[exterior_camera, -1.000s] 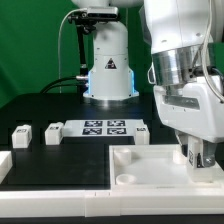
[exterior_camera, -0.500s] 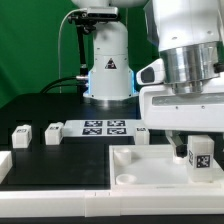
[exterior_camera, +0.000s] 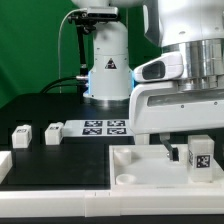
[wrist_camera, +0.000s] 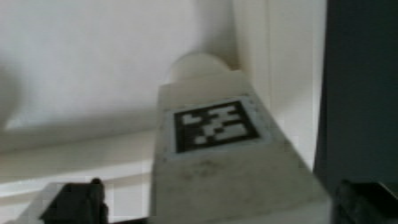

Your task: Assemble one leg

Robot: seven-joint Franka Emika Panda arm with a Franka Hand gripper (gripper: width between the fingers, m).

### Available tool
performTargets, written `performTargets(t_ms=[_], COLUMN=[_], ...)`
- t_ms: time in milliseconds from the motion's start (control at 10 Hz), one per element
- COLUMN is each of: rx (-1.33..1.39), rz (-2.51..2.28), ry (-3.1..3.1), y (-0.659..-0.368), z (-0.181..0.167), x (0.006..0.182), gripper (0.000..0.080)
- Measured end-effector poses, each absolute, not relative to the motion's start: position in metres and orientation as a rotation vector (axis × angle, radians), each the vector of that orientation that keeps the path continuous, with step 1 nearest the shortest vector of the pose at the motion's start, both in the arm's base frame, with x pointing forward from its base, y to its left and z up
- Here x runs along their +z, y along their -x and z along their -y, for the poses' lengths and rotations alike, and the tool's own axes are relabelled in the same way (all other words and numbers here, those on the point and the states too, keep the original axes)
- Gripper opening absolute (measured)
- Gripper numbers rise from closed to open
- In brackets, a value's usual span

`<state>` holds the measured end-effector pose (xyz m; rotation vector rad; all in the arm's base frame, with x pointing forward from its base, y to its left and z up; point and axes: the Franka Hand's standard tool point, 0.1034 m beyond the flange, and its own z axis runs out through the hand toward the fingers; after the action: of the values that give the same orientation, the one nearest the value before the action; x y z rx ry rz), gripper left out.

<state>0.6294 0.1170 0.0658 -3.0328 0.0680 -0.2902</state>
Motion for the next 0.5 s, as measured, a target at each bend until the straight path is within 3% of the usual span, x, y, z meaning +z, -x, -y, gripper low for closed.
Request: performTargets(t_ms=[300, 500], rx=[-0.292, -0.292], rz=[-0.031, -0.031], ry=[3.034, 3.034], y=[-0.6293, -0.6293], z=[-0.1173, -0.1173], x=[0.0657, 0.0657], gripper=[0.0645, 0.0307])
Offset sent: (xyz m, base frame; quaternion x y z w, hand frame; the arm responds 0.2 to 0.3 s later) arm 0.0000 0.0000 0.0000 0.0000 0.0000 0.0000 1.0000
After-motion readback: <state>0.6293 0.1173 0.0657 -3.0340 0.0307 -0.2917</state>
